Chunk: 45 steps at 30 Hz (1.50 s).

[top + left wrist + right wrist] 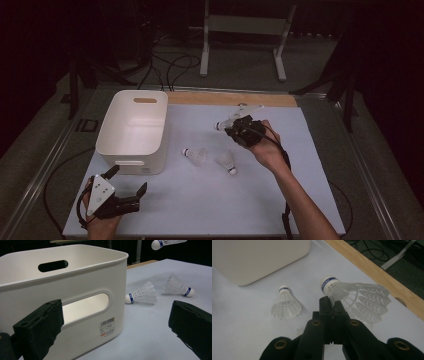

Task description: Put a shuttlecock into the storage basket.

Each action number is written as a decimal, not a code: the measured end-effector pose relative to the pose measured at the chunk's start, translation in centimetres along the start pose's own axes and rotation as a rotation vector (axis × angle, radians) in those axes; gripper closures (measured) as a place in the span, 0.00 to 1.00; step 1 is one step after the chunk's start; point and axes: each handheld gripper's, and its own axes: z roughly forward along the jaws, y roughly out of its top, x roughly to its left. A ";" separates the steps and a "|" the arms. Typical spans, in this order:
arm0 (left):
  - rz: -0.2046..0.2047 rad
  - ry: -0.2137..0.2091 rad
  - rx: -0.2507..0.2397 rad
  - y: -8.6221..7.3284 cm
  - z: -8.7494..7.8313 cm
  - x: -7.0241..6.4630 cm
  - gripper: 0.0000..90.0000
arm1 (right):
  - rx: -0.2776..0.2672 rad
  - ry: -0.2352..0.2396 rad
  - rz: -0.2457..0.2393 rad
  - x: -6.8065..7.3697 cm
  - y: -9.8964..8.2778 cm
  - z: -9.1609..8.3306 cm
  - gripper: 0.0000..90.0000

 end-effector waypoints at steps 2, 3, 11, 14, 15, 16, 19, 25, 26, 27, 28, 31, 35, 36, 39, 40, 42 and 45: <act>0.000 0.001 0.000 0.0 0.0 0.0 0.00 | 0.001 -0.001 -0.004 0.0 0.2 0.0 1.00; 0.000 0.000 0.000 0.0 0.0 0.0 0.00 | 0.000 -0.003 -0.007 0.1 0.3 0.0 1.00; 0.001 0.000 0.000 0.0 0.0 0.0 0.00 | -0.005 -0.002 -0.013 0.1 0.8 -0.2 1.00; -0.001 0.001 -0.001 0.0 0.0 0.0 0.00 | -0.006 0.000 -0.015 0.2 1.0 -0.2 1.00; -0.002 0.002 -0.002 0.0 0.0 0.0 0.00 | -0.008 0.000 -0.015 0.2 1.1 -0.1 1.00; -0.002 0.002 -0.002 0.0 0.0 0.0 0.00 | -0.006 -0.002 -0.014 0.2 1.2 -0.1 1.00; -0.002 0.002 -0.002 0.0 -0.1 0.1 0.00 | -0.006 -0.001 -0.016 0.3 1.4 -0.1 1.00; 0.000 0.003 -0.002 0.0 -0.1 0.1 0.00 | -0.009 0.001 -0.032 0.5 1.9 -0.1 1.00; -0.001 0.004 -0.002 0.0 -0.1 0.1 0.00 | -0.010 0.002 -0.035 0.5 2.0 -0.1 1.00; -0.001 0.004 -0.002 0.0 -0.1 0.1 0.00 | -0.010 0.002 -0.035 0.5 2.0 -0.1 1.00; -0.002 0.006 -0.001 0.0 -0.1 0.2 0.00 | -0.010 0.002 -0.035 0.5 2.1 -0.1 1.00; -0.004 0.007 -0.004 0.0 -0.1 0.2 0.00 | -0.011 0.003 -0.041 0.6 2.4 -0.1 1.00; 0.000 0.005 -0.002 0.0 -0.1 0.1 0.00 | -0.013 0.004 -0.044 0.8 2.7 -0.1 1.00; -0.001 0.005 -0.002 0.0 -0.1 0.1 0.00 | -0.012 0.005 -0.045 0.8 2.7 -0.1 1.00; -0.003 0.006 -0.003 0.0 -0.1 0.2 0.00 | -0.012 0.006 -0.055 1.0 3.0 -0.1 1.00; -0.002 0.006 -0.002 0.0 -0.1 0.2 0.00 | -0.012 0.008 -0.058 1.1 3.1 -0.1 1.00; -0.001 0.006 -0.002 0.0 -0.1 0.2 0.00 | -0.013 0.007 -0.059 1.2 3.2 -0.1 1.00; -0.001 0.005 -0.001 0.0 -0.1 0.2 0.00 | -0.013 0.009 -0.063 1.3 3.4 -0.1 1.00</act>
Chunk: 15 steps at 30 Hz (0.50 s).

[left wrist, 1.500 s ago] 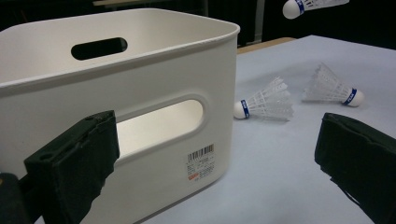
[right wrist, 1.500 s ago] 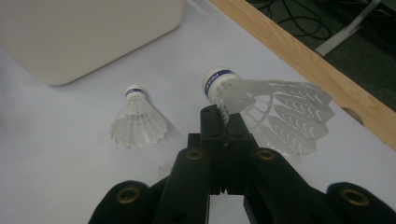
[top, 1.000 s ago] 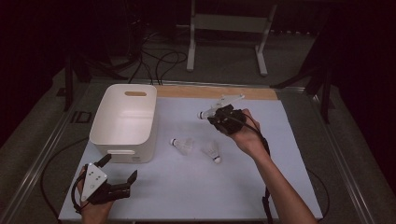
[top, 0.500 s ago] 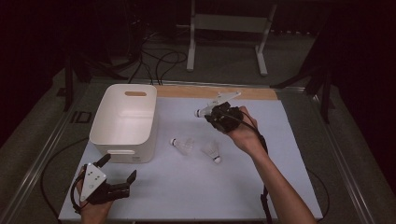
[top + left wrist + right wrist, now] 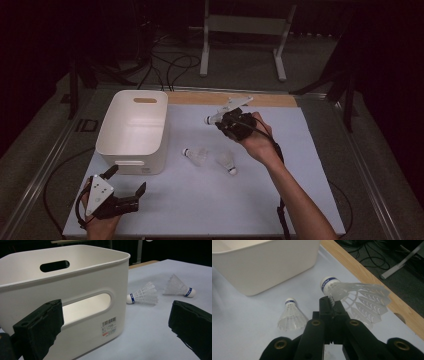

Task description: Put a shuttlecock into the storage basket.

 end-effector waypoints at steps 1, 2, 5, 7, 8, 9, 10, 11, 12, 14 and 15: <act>0.000 0.000 0.000 0.0 0.0 0.0 0.00 | -0.002 0.002 -0.002 0.0 0.1 0.0 1.00; 0.000 0.000 0.000 0.0 0.0 0.0 0.00 | -0.003 0.002 -0.002 0.1 0.2 0.0 1.00; 0.000 0.001 -0.001 0.0 0.0 0.0 0.00 | -0.006 0.001 -0.006 0.2 0.3 -0.1 1.00; 0.001 0.000 0.001 0.0 0.0 0.0 0.00 | -0.010 0.002 -0.010 0.3 0.6 -0.1 1.00; 0.001 0.000 0.001 0.0 0.0 0.0 0.00 | -0.010 0.005 -0.013 0.3 0.7 -0.1 1.00; 0.002 0.000 0.001 0.0 0.0 0.0 0.00 | -0.010 0.004 -0.014 0.3 0.7 -0.1 1.00; 0.001 0.000 0.001 0.0 0.0 0.0 0.00 | -0.012 0.005 -0.017 0.4 0.8 -0.1 1.00; 0.001 0.000 0.001 0.0 0.0 0.0 0.00 | -0.012 0.005 -0.017 0.4 0.8 -0.1 1.00; 0.001 0.000 0.001 0.0 0.0 0.0 0.00 | -0.011 0.004 -0.017 0.4 0.9 -0.1 1.00; 0.002 -0.001 0.001 0.0 0.0 0.0 0.00 | -0.013 0.008 -0.026 0.5 1.1 -0.1 1.00; 0.001 -0.001 0.002 0.0 0.0 0.0 0.00 | -0.014 0.007 -0.029 0.6 1.2 0.0 1.00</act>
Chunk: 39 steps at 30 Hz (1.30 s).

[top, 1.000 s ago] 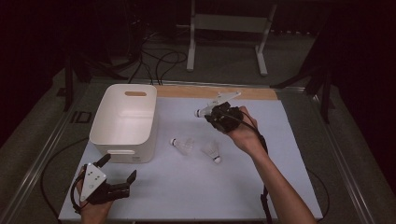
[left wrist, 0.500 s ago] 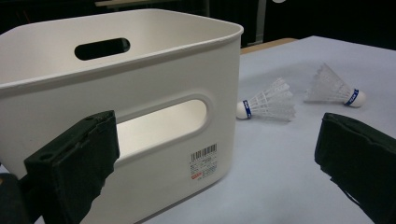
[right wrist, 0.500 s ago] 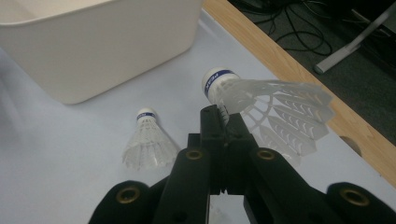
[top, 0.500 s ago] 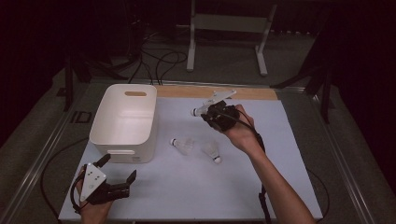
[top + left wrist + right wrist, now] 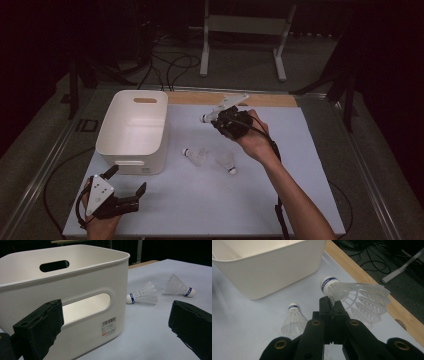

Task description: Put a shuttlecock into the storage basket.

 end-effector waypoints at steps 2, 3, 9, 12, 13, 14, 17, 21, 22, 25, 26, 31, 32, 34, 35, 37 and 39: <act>0.000 -0.001 0.000 0.0 0.0 0.0 0.00 | 0.000 0.003 -0.006 0.1 0.1 0.0 1.00; 0.000 0.000 0.000 0.0 0.0 0.0 0.00 | -0.003 0.004 -0.003 0.1 0.2 0.0 1.00; 0.001 0.000 0.001 0.0 0.0 0.0 0.00 | -0.005 0.007 -0.008 0.2 0.7 0.0 1.00; 0.002 -0.001 0.001 0.0 0.0 0.0 0.00 | -0.007 0.007 -0.014 0.3 0.9 0.0 1.00; 0.002 -0.001 0.001 0.0 0.0 0.0 0.00 | -0.010 0.008 -0.014 0.3 1.0 0.0 1.00; 0.002 -0.001 0.001 0.0 0.0 0.0 0.00 | -0.010 0.008 -0.014 0.3 1.0 0.0 1.00; 0.002 -0.001 0.000 0.0 0.0 0.0 0.00 | -0.015 0.006 -0.013 0.4 1.3 -0.1 1.00; 0.003 -0.001 0.000 0.0 0.0 0.0 0.00 | -0.021 0.008 -0.019 0.5 1.6 -0.1 1.00; 0.001 0.000 -0.001 0.0 0.0 0.0 0.00 | -0.022 0.008 -0.015 0.5 1.7 -0.1 1.00; 0.001 0.001 0.000 0.0 0.0 0.0 0.00 | -0.024 0.007 -0.023 0.5 1.8 -0.1 1.00; 0.000 0.001 -0.001 0.0 0.0 0.0 0.00 | -0.024 0.009 -0.020 0.6 1.9 -0.1 1.00; 0.003 0.001 0.001 0.0 0.0 0.0 0.00 | -0.027 0.012 -0.024 0.6 2.2 0.0 1.00; 0.002 0.002 0.001 0.0 0.0 0.1 0.00 | -0.032 0.012 -0.027 0.6 2.2 0.0 1.00; 0.001 0.002 0.002 0.0 0.0 0.1 0.00 | -0.031 0.012 -0.029 0.7 2.3 0.0 1.00; 0.001 0.003 0.001 0.0 0.0 0.1 0.00 | -0.033 0.013 -0.030 0.7 2.4 0.0 1.00; 0.002 0.003 0.003 0.0 0.0 0.1 0.00 | -0.034 0.012 -0.035 0.7 2.5 0.0 1.00; 0.001 0.004 0.001 0.0 0.0 0.1 0.00 | -0.036 0.015 -0.030 0.8 2.7 0.0 1.00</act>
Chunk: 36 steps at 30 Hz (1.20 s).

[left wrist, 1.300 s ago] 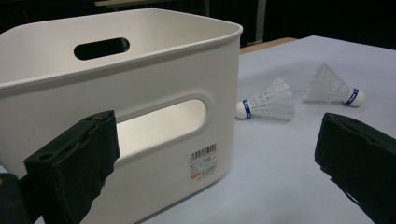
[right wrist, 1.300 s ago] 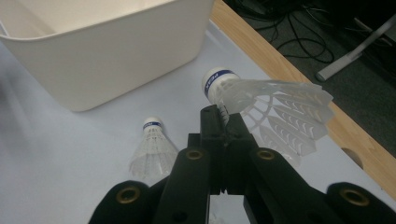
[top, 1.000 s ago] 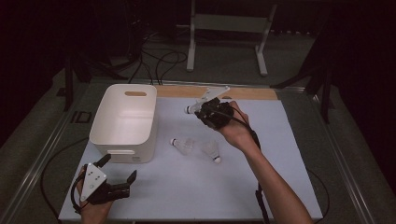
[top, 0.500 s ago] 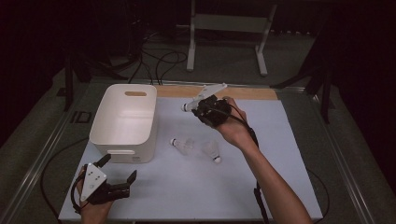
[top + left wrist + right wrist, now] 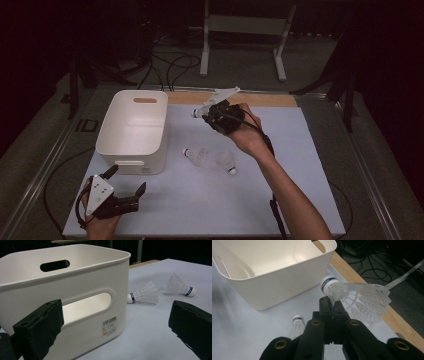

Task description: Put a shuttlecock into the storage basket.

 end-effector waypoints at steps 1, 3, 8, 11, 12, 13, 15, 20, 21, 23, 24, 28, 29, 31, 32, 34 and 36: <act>0.000 0.000 0.000 0.0 0.0 0.0 0.00 | 0.001 0.000 -0.003 0.0 0.1 0.0 1.00; -0.001 0.000 0.000 0.0 0.0 0.0 0.00 | -0.001 0.003 -0.003 0.1 0.2 0.0 1.00; 0.002 0.000 0.002 0.0 0.0 0.0 0.00 | -0.007 0.005 -0.007 0.2 0.5 0.1 1.00; 0.002 0.001 0.002 0.0 0.0 0.0 0.00 | -0.009 0.007 -0.008 0.3 0.6 0.2 1.00; 0.002 0.001 0.002 0.0 0.0 0.0 0.00 | -0.008 0.007 -0.006 0.3 0.6 0.2 1.00; 0.002 0.001 0.002 0.0 0.0 0.0 0.00 | -0.008 0.006 -0.008 0.3 0.6 0.2 1.00; 0.002 0.001 0.002 0.0 0.0 0.0 0.00 | -0.008 0.008 -0.008 0.4 0.7 0.2 1.00; 0.003 0.000 0.003 0.0 0.0 0.0 0.00 | -0.010 0.013 -0.012 0.6 0.8 0.3 1.00; 0.003 0.000 0.004 0.0 0.0 0.0 0.00 | -0.011 0.013 -0.014 0.6 0.8 0.3 1.00; 0.003 0.000 0.004 0.0 0.0 0.0 0.00 | -0.011 0.015 -0.013 0.6 0.9 0.4 1.00; 0.003 0.000 0.004 0.0 0.0 0.0 0.00 | -0.011 0.015 -0.013 0.6 0.9 0.4 1.00; 0.002 0.001 0.004 0.0 0.0 0.0 0.00 | -0.015 0.022 -0.011 0.8 1.1 0.4 1.00; 0.002 0.001 0.004 0.0 0.0 0.0 0.00 | -0.016 0.023 -0.014 0.9 1.1 0.5 1.00; 0.001 0.000 0.005 0.0 0.0 0.0 0.00 | -0.018 0.027 -0.016 1.0 1.2 0.6 1.00; 0.001 0.000 0.005 0.0 0.1 0.0 0.00 | -0.017 0.026 -0.017 1.1 1.2 0.6 1.00; 0.001 0.000 0.005 -0.1 0.1 0.0 0.00 | -0.020 0.029 -0.018 1.2 1.3 0.7 1.00; -0.001 0.000 0.004 -0.1 0.1 0.0 0.00 | -0.019 0.034 -0.017 1.3 1.4 0.8 1.00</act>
